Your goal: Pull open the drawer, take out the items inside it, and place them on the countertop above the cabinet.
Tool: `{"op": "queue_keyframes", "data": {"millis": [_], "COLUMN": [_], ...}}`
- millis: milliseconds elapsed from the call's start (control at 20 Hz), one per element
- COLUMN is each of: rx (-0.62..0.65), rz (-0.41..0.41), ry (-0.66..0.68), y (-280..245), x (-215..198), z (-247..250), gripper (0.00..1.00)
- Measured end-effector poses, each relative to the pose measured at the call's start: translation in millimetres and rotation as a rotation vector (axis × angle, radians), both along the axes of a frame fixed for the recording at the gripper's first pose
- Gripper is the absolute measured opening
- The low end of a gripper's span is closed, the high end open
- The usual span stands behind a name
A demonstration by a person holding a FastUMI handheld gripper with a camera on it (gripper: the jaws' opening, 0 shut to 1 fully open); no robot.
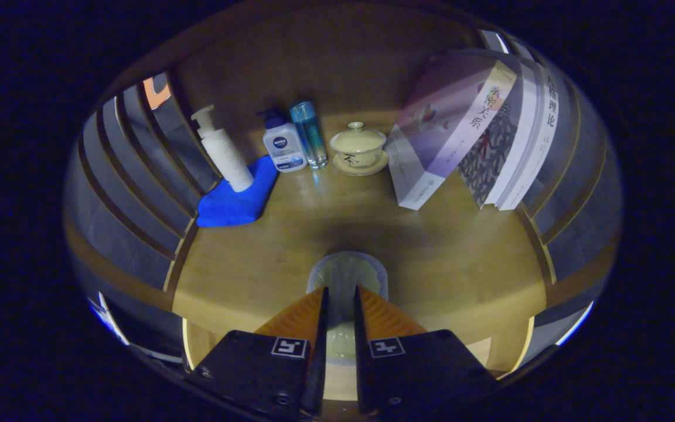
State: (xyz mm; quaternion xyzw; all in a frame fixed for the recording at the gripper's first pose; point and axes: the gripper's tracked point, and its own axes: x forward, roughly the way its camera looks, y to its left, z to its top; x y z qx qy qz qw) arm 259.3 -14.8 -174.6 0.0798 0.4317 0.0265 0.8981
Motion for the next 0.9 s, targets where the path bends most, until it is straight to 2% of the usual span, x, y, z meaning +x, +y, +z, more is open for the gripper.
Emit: {"op": "queue_keyframes", "data": {"millis": [50, 200, 400, 500, 600, 700, 900], "rx": [0.025, -0.007, 0.019, 0.018, 0.011, -0.016, -0.035], "rz": [0.011, -0.013, -0.062, -0.072, -0.056, -0.05, -0.028], "ry": [-0.017, -0.11, -0.278, -0.355, -0.419, -0.493, -0.633], "y": [6.0, -3.7, -10.2, -13.8, -11.0, -11.1, -3.6], "x": [-1.9, -2.5, -11.3, -23.4, -39.4, -57.6, -99.2], "z": [-2.1, 7.9, 31.6, 45.0, 60.4, 77.0, 113.8], "gripper": [0.27, 0.5, 0.81, 0.81, 0.85, 0.97, 0.97]}}
